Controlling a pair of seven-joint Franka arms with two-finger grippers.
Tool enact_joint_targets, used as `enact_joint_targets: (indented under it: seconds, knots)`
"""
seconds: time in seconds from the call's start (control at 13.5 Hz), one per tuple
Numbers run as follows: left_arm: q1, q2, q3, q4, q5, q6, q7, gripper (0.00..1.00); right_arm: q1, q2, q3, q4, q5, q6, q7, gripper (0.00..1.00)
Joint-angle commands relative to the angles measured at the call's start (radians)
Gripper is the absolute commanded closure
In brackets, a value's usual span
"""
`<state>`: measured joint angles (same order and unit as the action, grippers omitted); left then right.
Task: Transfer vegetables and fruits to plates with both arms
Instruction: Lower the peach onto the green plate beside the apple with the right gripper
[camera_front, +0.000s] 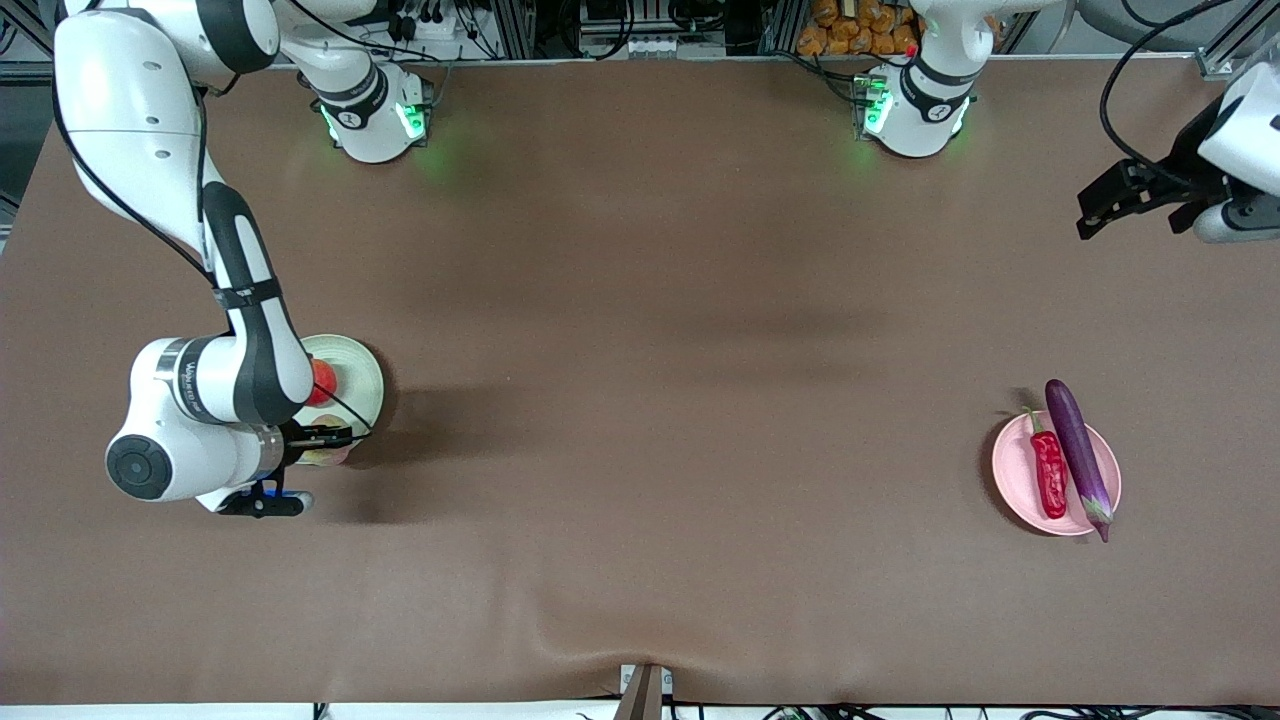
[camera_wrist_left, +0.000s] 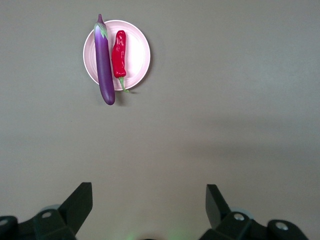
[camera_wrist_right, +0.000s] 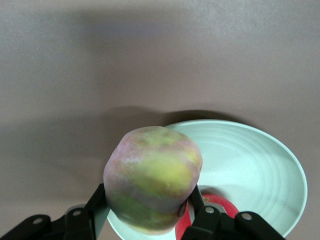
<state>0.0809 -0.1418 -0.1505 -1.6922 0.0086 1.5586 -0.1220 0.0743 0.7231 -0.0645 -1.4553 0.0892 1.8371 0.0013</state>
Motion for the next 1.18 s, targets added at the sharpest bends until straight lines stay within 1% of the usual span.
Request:
enact_joint_targets:
  seconds: [0.0, 0.07, 0.15, 0.22, 0.37, 0.44, 0.52, 0.59, 0.67, 0.81, 0.96, 1.04, 1.11]
  knots:
    - [-0.012, -0.034, 0.014, -0.012, -0.016, -0.029, -0.005, 0.0, -0.014, -0.031, 0.011, -0.059, -0.023, 0.008, -0.012, 1.0]
    - [-0.01, -0.044, 0.013, -0.011, -0.015, -0.038, -0.007, 0.0, -0.019, -0.028, 0.011, -0.059, -0.023, 0.01, -0.012, 0.92]
    - [-0.009, -0.048, 0.012, -0.006, -0.016, -0.044, -0.005, 0.0, -0.027, -0.028, 0.011, -0.057, -0.023, 0.008, -0.012, 0.72]
    - [-0.003, -0.038, 0.012, 0.017, -0.015, -0.049, -0.005, 0.0, -0.03, -0.028, 0.011, -0.057, -0.016, 0.007, -0.007, 0.01]
    - [-0.003, -0.031, 0.011, 0.029, -0.015, -0.054, -0.004, 0.0, -0.027, -0.033, 0.02, -0.022, 0.01, -0.048, -0.003, 0.0]
    - [-0.003, -0.03, 0.011, 0.031, -0.015, -0.055, -0.002, 0.0, -0.027, -0.05, 0.02, 0.007, 0.077, -0.102, 0.0, 0.0]
    - [-0.003, -0.03, 0.011, 0.032, -0.015, -0.058, -0.002, 0.0, -0.039, -0.085, 0.014, 0.016, 0.183, -0.152, -0.003, 0.0]
    - [-0.003, -0.028, 0.011, 0.038, -0.015, -0.063, -0.002, 0.0, -0.047, -0.131, 0.014, 0.024, 0.246, -0.195, -0.001, 0.0]
    - [-0.003, -0.028, 0.011, 0.04, -0.016, -0.075, -0.002, 0.0, -0.041, -0.167, 0.012, 0.038, 0.25, -0.206, -0.003, 0.0]
    - [-0.003, -0.028, 0.011, 0.058, -0.016, -0.097, -0.002, 0.0, -0.048, -0.203, 0.012, 0.082, 0.26, -0.211, 0.0, 0.0]
    - [-0.003, -0.015, 0.011, 0.084, -0.018, -0.126, -0.002, 0.0, -0.045, -0.285, 0.009, 0.087, 0.238, -0.222, -0.006, 0.0]
    - [-0.003, 0.008, 0.011, 0.118, -0.018, -0.162, -0.002, 0.0, -0.048, -0.298, 0.011, 0.113, 0.18, -0.252, -0.007, 0.0]
    - [-0.003, 0.024, 0.011, 0.141, -0.019, -0.181, -0.001, 0.0, -0.051, -0.304, 0.017, 0.183, 0.111, -0.316, -0.009, 0.0]
